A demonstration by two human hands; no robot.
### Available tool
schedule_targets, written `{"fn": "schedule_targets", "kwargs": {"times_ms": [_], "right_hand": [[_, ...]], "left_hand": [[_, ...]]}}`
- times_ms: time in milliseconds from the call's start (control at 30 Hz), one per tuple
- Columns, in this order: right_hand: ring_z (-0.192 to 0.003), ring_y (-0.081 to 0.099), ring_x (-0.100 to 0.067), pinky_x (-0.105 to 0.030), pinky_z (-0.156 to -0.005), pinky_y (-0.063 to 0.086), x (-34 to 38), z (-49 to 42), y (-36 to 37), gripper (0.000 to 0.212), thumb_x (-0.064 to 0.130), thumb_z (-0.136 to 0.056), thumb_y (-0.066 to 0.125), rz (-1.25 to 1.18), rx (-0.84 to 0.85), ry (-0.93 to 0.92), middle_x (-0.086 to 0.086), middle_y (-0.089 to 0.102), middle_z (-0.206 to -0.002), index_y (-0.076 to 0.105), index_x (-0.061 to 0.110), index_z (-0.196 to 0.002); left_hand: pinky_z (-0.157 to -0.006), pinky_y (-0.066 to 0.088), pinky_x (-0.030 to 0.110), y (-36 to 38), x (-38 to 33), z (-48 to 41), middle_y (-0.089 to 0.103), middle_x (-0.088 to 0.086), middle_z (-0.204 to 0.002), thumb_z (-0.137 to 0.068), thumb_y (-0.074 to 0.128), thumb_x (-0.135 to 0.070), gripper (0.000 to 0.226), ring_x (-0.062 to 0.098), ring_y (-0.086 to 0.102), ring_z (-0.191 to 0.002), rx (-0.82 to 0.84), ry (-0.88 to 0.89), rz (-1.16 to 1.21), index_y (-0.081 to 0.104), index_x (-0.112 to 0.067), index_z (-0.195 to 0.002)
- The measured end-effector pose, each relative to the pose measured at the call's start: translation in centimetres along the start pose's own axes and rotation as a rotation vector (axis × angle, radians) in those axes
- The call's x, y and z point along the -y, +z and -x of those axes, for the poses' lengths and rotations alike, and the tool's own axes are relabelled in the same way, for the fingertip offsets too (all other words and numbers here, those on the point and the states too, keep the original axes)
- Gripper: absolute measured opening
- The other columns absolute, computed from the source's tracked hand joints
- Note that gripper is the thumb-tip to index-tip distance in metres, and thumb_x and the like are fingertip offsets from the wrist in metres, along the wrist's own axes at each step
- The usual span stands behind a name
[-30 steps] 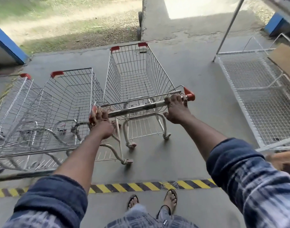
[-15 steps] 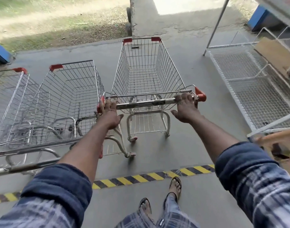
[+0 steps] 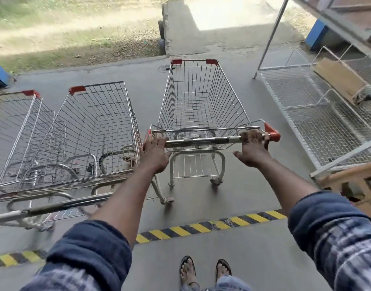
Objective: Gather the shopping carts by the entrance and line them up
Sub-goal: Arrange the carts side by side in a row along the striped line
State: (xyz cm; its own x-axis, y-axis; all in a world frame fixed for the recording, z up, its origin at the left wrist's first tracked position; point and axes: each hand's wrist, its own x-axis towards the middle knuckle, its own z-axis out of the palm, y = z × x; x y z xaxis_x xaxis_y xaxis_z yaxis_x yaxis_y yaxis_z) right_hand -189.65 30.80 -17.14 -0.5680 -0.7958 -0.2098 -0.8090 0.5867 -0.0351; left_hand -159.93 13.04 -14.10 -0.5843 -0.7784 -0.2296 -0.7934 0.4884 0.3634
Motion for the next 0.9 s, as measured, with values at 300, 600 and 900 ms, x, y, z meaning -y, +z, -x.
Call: {"fn": "schedule_targets", "kwargs": {"times_ms": [300, 600, 900], "right_hand": [[-0.144, 0.011, -0.035, -0.055, -0.118, -0.005, -3.0, -0.6, -0.7, 0.073, 0.055, -0.087, 0.061, 0.028, -0.063, -0.021, -0.013, 0.024, -0.146, 0.029, 0.019, -0.143], [-0.141, 0.016, -0.033, -0.056, -0.118, -0.002, -4.0, 1.2, -0.3, 0.067, 0.049, -0.085, 0.066, -0.057, -0.123, -0.05, -0.013, 0.028, -0.141, 0.035, 0.018, -0.136], [-0.14, 0.016, -0.033, -0.057, -0.118, -0.001, -5.6, 3.9, 0.3, 0.063, 0.046, -0.084, 0.067, -0.1, -0.151, -0.069, -0.013, 0.029, -0.14, 0.036, 0.017, -0.132]], "left_hand": [[-0.122, 0.0, 0.057, 2.1, -3.7, 3.4, 0.006, -0.002, -0.165, -0.102, 0.046, -0.033, 0.064, 0.023, -0.011, -0.152, -0.018, -0.042, 0.023, 0.012, -0.031, -0.156], [-0.121, 0.006, 0.058, 4.0, -3.8, 5.4, 0.014, -0.004, -0.162, -0.098, 0.05, -0.036, 0.063, 0.024, -0.007, -0.152, -0.055, -0.039, 0.021, 0.018, -0.034, -0.153], [-0.122, 0.007, 0.053, 5.5, -4.6, 7.0, 0.024, -0.005, -0.16, -0.096, 0.056, -0.03, 0.064, 0.024, -0.002, -0.152, -0.079, -0.049, -0.017, 0.024, -0.037, -0.151]]}}
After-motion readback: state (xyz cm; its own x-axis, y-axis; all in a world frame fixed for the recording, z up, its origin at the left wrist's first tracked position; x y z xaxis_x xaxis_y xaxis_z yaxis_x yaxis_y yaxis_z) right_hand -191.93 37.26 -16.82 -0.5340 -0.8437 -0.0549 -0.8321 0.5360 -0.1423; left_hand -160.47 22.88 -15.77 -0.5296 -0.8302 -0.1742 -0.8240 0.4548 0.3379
